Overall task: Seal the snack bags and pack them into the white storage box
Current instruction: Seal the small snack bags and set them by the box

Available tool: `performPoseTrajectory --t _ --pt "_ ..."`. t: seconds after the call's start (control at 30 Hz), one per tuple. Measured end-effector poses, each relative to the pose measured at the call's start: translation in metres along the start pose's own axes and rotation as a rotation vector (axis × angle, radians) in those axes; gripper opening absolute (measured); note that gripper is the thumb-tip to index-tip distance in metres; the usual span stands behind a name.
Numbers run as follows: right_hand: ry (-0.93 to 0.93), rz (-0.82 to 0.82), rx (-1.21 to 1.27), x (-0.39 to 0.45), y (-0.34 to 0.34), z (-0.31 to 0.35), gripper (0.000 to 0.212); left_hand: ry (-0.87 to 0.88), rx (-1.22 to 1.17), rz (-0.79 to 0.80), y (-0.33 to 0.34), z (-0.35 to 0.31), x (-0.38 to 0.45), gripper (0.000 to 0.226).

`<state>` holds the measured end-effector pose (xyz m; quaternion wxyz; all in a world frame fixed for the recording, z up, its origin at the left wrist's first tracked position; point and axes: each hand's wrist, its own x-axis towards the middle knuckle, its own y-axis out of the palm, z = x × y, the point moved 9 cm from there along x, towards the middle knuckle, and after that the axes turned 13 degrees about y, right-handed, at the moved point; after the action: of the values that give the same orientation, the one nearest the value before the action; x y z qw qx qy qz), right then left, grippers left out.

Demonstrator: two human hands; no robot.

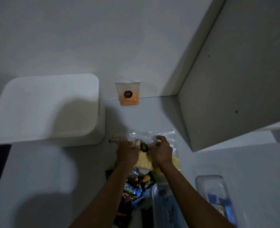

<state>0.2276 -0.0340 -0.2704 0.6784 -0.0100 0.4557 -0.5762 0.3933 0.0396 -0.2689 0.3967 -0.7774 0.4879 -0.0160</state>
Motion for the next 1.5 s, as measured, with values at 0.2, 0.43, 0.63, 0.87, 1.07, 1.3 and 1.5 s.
performPoseTrajectory --t 0.2,0.43,0.63,0.87,1.07,1.3,1.5 --pt "-0.005 0.036 0.324 -0.026 -0.025 0.006 0.052 0.048 -0.307 -0.074 -0.022 -0.005 -0.022 0.005" --pt "-0.278 0.129 0.379 -0.095 -0.047 0.051 0.007 0.274 -0.494 -0.159 -0.092 -0.037 -0.078 0.011" --pt "-0.449 0.172 0.391 -0.173 -0.063 0.075 0.011 0.349 -0.795 -0.322 -0.162 -0.056 -0.13 0.012" --pt "-0.579 0.191 0.356 -0.247 -0.079 0.083 0.009 0.472 -0.79 -0.416 -0.205 -0.059 -0.184 0.008" --pt "-0.895 -0.038 -0.042 -0.31 -0.098 0.126 0.041 0.595 -0.655 -0.45 -0.219 -0.072 -0.215 0.007" --pt "-0.984 -0.045 -0.339 -0.333 -0.085 0.151 0.017 0.661 -0.624 -0.44 -0.228 -0.089 -0.235 0.011" --pt "-0.99 0.022 -0.266 -0.342 -0.085 0.155 0.015 0.662 -0.656 -0.427 -0.234 -0.088 -0.239 0.007"
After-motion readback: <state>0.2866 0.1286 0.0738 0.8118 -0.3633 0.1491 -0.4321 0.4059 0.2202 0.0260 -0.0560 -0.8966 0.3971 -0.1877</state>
